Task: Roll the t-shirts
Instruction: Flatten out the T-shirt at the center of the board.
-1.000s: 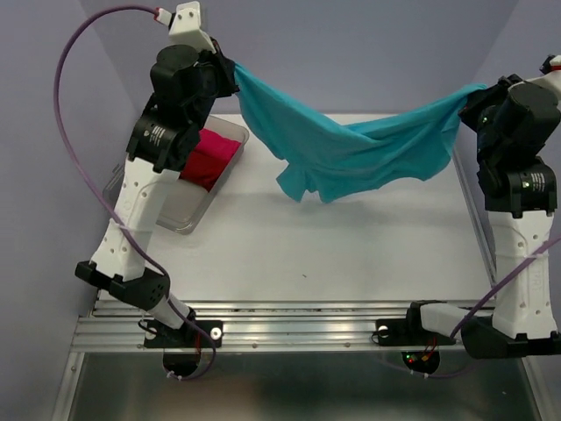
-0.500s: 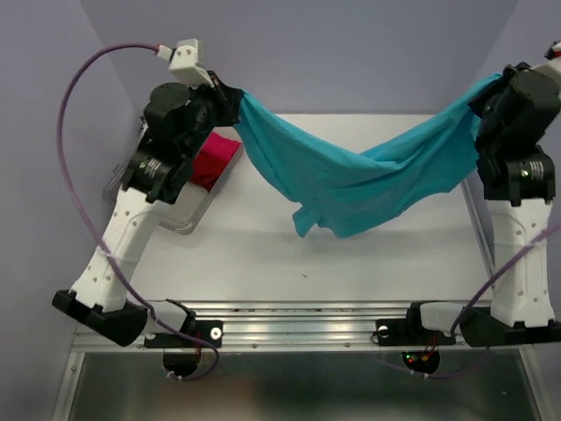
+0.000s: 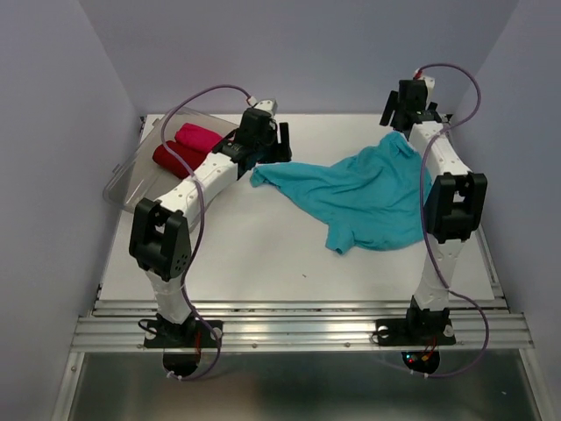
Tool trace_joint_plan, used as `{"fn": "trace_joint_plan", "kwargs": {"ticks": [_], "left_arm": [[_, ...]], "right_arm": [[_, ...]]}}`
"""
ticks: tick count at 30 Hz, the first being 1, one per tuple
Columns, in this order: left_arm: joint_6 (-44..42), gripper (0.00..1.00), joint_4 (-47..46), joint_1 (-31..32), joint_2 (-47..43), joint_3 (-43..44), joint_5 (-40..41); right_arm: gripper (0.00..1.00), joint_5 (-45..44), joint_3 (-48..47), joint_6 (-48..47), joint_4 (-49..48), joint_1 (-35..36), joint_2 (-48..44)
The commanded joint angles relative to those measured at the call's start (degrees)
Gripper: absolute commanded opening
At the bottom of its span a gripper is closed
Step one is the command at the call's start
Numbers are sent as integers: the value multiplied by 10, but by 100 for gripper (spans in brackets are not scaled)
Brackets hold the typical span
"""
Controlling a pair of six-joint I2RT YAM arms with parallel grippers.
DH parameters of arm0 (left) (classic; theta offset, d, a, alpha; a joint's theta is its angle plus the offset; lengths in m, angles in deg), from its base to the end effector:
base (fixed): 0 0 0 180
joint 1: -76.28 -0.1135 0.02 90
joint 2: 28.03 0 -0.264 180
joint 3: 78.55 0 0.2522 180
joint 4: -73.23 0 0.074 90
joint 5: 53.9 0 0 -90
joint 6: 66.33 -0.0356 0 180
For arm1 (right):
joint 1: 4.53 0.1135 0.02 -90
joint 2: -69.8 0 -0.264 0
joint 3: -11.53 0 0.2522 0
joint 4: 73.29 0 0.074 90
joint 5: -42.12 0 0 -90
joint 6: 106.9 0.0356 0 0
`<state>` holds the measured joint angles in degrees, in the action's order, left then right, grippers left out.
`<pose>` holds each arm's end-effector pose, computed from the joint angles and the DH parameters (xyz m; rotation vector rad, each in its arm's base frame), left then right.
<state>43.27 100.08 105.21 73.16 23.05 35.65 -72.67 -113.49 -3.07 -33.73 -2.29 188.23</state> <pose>0.3688 -0.2042 0.3255 0.1738 2.0678 -0.5358 0.4856 0.0041 0.3167 0.4585 2.0506 -0.2956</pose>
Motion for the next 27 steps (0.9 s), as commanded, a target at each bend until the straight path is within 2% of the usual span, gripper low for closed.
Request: {"fn": "trace_joint_plan", "kwargs": {"ticks": [1, 7, 8, 11, 15, 22, 27], "left_arm": [[-8, 81, 11, 3, 7, 65, -18], [6, 75, 54, 1, 12, 62, 54], [10, 73, 60, 1, 22, 67, 70], [41, 73, 100, -8, 56, 80, 82], [61, 76, 101, -11, 93, 90, 81], [48, 97, 106, -13, 166, 135, 97], [41, 98, 106, -14, 196, 150, 104]], "right_arm": [[91, 41, -16, 28, 15, -4, -28], [91, 109, 181, 87, 0, 1, -161], [91, 131, 247, 97, -8, 9, -182], [91, 143, 368, 128, -12, 43, -259], [91, 140, 489, 182, -8, 108, -341], [87, 173, 607, 304, 31, 195, -444], [87, 180, 655, 349, 32, 224, -463]]}}
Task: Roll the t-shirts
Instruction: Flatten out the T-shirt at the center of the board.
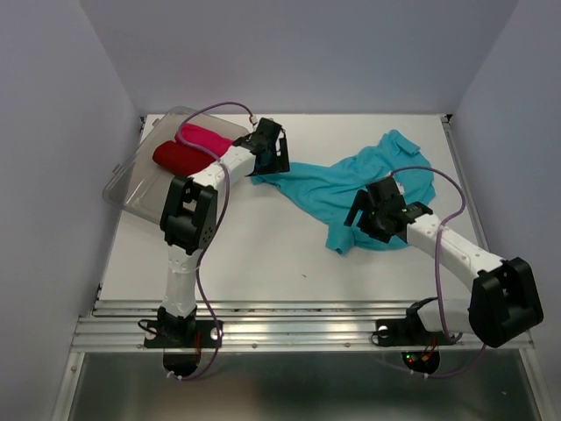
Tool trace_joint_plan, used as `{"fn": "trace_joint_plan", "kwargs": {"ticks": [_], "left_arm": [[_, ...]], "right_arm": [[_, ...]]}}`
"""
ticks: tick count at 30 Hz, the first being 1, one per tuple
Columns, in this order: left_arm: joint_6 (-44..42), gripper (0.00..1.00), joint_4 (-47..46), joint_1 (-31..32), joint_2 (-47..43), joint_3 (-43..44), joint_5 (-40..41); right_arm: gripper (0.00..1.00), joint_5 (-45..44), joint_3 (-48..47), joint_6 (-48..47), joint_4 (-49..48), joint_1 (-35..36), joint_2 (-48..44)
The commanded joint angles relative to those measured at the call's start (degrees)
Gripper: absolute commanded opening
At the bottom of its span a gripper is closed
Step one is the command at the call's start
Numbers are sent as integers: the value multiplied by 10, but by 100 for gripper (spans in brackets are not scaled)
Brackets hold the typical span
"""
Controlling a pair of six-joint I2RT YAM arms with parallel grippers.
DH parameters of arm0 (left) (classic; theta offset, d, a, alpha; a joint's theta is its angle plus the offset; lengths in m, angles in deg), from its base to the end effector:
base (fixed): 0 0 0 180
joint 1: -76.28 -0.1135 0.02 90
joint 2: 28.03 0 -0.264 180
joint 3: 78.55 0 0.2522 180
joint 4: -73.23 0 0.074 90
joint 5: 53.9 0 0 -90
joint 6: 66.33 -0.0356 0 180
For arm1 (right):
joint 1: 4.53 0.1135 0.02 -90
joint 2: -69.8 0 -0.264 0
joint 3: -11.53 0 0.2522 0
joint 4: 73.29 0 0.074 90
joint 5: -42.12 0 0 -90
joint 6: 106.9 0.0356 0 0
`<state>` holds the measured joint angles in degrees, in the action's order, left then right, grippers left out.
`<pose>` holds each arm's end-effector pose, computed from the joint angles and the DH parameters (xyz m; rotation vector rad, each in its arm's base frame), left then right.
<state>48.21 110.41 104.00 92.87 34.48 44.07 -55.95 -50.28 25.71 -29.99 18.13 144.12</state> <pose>0.4295 -0.2201 0.2282 -0.0025 2.3653 -0.2829 0.2384 0.0941 0.2227 0.4966 2.5041 0.2717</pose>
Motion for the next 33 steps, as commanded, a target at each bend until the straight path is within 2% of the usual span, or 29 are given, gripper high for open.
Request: {"fn": "trace_joint_plan", "kwargs": {"ticks": [1, 7, 11, 15, 16, 18, 19, 22, 23, 24, 25, 27, 33], "left_arm": [[-10, 98, 1, -3, 6, 37, 22], [-19, 97, 2, -5, 24, 42, 50], [-25, 95, -5, -6, 39, 41, 57], [-29, 92, 0, -7, 60, 53, 65], [-29, 90, 3, -7, 67, 57, 69], [-30, 84, 2, -7, 70, 58, 71], [-30, 81, 0, -7, 71, 57, 72], [-33, 61, 0, -7, 75, 60, 74], [-34, 45, 3, -7, 77, 66, 75], [-36, 34, 3, -7, 79, 71, 75], [-41, 15, 7, -7, 85, 79, 76], [-43, 0, 13, -8, 89, 87, 80], [-51, 0, 31, -8, 61, 101, 89]], "right_arm": [[87, 19, 30, 66, -11, 27, -23], [86, 49, 54, 95, -55, 64, -2], [82, 42, 52, 104, -74, 77, 30], [64, 22, 52, 114, -80, 77, 42], [57, 16, 54, 116, -80, 77, 42], [50, -5, 56, 120, -78, 77, 42], [43, -9, 56, 121, -77, 77, 43], [25, -30, 54, 128, -60, 77, 49], [14, -43, 53, 132, -49, 77, 48], [11, -49, 54, 134, -44, 77, 43], [4, -61, 57, 133, -41, 77, 34], [1, -73, 56, 133, -33, 77, 25], [1, -138, 32, 128, 19, 77, -15]]}}
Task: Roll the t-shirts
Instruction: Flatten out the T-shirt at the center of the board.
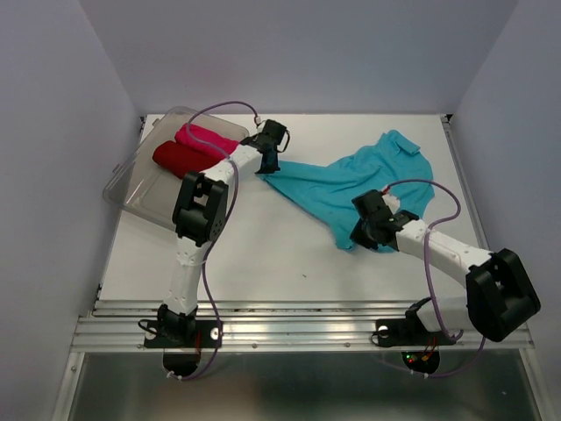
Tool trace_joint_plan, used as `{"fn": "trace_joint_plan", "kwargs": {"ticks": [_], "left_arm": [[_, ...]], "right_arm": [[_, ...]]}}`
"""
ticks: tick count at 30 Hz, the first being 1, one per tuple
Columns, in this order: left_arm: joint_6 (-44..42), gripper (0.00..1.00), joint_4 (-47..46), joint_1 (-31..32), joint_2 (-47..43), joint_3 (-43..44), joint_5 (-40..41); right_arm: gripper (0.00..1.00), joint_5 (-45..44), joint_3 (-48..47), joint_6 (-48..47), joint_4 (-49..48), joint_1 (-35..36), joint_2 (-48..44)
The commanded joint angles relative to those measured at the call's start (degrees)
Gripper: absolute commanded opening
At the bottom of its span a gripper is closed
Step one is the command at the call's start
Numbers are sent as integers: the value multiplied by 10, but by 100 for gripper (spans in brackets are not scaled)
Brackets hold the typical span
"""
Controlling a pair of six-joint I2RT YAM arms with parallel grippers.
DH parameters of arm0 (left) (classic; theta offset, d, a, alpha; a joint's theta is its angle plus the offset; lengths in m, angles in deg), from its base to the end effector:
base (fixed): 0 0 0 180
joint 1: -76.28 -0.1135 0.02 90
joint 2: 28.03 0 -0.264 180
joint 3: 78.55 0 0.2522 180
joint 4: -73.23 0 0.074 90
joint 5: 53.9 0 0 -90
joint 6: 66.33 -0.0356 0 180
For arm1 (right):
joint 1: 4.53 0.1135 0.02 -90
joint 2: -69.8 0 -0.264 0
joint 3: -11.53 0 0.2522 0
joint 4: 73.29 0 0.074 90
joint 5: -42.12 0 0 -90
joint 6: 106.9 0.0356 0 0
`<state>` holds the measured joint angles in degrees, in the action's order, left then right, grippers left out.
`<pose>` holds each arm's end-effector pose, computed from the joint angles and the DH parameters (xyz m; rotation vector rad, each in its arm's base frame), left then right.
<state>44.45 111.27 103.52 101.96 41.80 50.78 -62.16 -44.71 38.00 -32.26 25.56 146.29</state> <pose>0.4587 -0.2260 0.1934 0.0155 2.3698 -0.0943 0.2182 0.1163 0.1878 0.6400 2.5214 0.2095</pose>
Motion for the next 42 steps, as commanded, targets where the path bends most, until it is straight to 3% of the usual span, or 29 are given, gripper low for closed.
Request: {"fn": "trace_joint_plan", "kwargs": {"ticks": [1, 5, 10, 16, 18, 21, 23, 25, 28, 31, 33, 34, 35, 36, 37, 38, 42], "left_arm": [[-17, 0, 24, -4, -48, 28, 16], [-35, 0, 36, -4, -89, 42, -3], [-52, 0, 60, -5, -105, 99, -30], [-66, 0, 46, -6, -88, 198, -1], [-72, 0, 57, -8, -75, 270, 4], [-70, 0, 58, -12, -85, 349, -12], [-72, 0, 38, -12, -126, 333, -30], [-75, 0, 4, -13, -184, 293, -54], [-65, 0, -16, -12, -258, 171, -75], [-47, 0, -29, -11, -341, -38, -104], [-31, 0, -57, -10, -391, -142, -110], [-16, 11, -69, -10, -441, -240, -126], [-5, 26, -83, -9, -463, -282, -131], [17, 70, -95, -7, -503, -364, -144], [27, 91, -99, -8, -521, -399, -167], [42, 99, -98, -7, -545, -445, -173], [59, 99, -63, -6, -562, -473, -136]], "right_arm": [[1, -85, -28, 3, 46, 2, -43], [1, -107, -54, -57, 46, -61, -50], [1, -70, -168, -167, 14, -218, 34], [1, -72, -501, -231, 9, -274, 173], [1, -73, -621, -242, 0, -280, 190], [1, -64, -714, -259, -3, -280, 202], [1, -63, -714, -274, -3, -280, 178], [1, -66, -652, -283, -6, -280, 143], [1, -75, -543, -292, -14, -280, 41], [1, -72, -334, -283, 1, -280, -76], [1, -54, -264, -264, 24, -280, -154], [1, -33, -233, -245, 53, -280, -178], [1, -23, -181, -229, 68, -280, -198], [20, 11, -138, -206, 96, -280, -230], [30, 28, -118, -193, 109, -280, -244], [50, 40, -100, -180, 130, -280, -265], [61, 48, -52, -139, 151, -280, -298]]}}
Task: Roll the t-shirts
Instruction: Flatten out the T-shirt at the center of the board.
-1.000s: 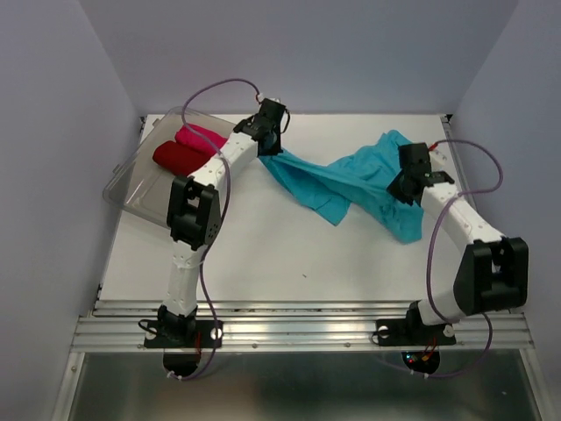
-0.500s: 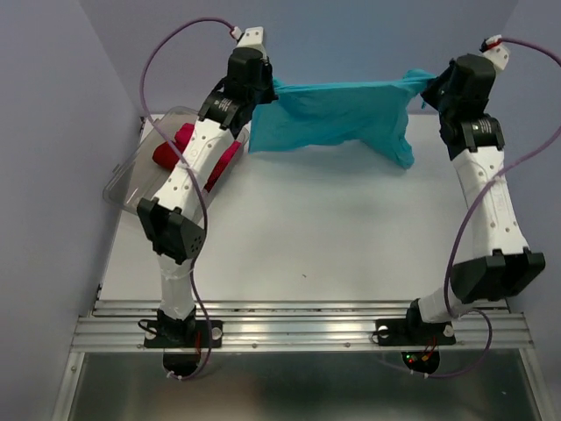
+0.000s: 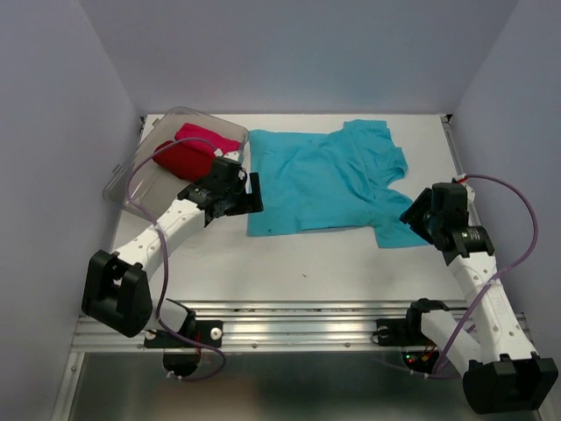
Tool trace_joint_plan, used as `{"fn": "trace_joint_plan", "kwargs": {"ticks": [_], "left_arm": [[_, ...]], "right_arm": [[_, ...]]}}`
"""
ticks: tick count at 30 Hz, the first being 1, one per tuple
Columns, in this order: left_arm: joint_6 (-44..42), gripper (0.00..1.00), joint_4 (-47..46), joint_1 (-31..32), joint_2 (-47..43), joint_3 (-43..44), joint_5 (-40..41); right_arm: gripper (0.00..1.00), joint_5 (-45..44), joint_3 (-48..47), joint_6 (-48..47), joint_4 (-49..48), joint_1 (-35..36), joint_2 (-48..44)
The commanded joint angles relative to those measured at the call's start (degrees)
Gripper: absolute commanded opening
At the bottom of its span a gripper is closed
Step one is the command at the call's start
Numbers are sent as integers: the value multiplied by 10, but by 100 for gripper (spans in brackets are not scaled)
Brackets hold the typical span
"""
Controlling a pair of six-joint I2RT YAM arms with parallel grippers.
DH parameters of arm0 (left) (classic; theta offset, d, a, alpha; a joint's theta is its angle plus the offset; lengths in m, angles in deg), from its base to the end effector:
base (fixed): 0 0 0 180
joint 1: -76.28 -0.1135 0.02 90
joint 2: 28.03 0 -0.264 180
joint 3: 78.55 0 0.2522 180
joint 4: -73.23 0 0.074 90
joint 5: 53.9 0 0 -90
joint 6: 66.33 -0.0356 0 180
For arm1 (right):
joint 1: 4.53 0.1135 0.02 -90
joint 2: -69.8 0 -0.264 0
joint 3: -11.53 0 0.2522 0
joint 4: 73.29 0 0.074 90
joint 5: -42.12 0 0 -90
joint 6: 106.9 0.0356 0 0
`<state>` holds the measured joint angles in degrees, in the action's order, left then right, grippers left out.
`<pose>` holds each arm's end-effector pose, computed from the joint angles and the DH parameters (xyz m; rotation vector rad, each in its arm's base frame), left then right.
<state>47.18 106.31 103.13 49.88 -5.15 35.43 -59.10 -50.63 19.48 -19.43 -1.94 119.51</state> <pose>0.2701 -0.1372 0.2850 0.0728 2.2713 -0.4879 0.1774 0.0011 0.2972 0.7587 2.1504 0.1321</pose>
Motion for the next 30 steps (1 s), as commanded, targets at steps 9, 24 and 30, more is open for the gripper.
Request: {"fn": "trace_joint_plan", "kwargs": {"ticks": [9, 24, 30], "left_arm": [[134, 59, -38, 5, -34, -65, 58], [297, 73, -69, 26, 1, -178, 139], [312, 73, -98, 28, 38, -189, 131]], "right_arm": [[62, 1, -32, 5, -9, -5, 42], [69, 35, 1, 0, -34, -5, 73], [69, 39, 1, -1, -40, -5, 82]]}}
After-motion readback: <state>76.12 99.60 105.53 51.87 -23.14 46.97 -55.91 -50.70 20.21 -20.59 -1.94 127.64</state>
